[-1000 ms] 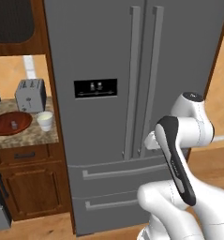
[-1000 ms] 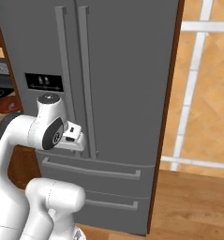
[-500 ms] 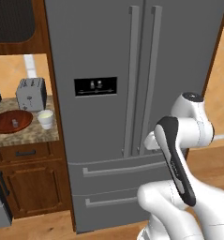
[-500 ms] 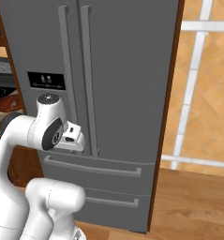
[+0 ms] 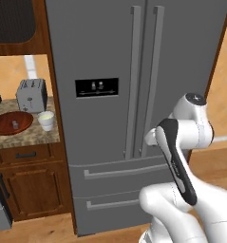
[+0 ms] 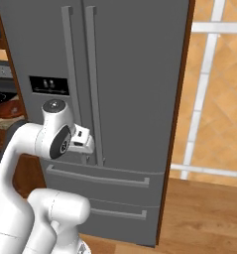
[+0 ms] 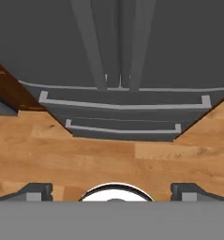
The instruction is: Grab a lemon wedge from the fridge and one ice cube from the ice bowl, and put them in the glass of lemonade.
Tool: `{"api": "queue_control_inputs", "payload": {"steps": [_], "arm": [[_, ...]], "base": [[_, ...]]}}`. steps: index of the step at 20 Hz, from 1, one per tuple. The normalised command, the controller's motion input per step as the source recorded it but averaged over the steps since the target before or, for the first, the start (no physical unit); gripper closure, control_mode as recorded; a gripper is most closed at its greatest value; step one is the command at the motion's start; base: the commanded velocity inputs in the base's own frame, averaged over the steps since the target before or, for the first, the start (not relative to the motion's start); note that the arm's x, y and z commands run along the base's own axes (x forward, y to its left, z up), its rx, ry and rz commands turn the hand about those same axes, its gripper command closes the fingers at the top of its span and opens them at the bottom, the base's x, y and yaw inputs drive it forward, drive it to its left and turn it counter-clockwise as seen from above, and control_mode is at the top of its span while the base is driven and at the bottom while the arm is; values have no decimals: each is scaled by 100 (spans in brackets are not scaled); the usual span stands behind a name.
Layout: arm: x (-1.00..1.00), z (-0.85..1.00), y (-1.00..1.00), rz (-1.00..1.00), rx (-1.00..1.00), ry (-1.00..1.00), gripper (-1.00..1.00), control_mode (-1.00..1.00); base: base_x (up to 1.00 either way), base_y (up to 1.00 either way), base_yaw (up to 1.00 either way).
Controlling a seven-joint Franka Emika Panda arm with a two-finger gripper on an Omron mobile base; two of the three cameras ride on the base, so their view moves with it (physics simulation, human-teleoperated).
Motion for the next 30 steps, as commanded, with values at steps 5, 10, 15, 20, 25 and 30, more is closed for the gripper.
{"api": "queue_control_inputs", "payload": {"steps": [5, 10, 15, 20, 25, 30], "arm": [[76, 29, -10, -2, 0, -27, -100, -100], [40, 54, -21, 0, 0, -40, -100, -100], [1, 87, -3, -5, 0, -34, -100, -100], [22, 100, 0, -3, 0, -32, -100, -100], [25, 84, -6, -2, 0, -24, -100, -100], [35, 51, -12, -5, 0, -7, -100, -100]], "base": [[0, 0, 0], [0, 0, 0], [0, 0, 0], [0, 0, 0], [0, 0, 0], [0, 0, 0]]}}
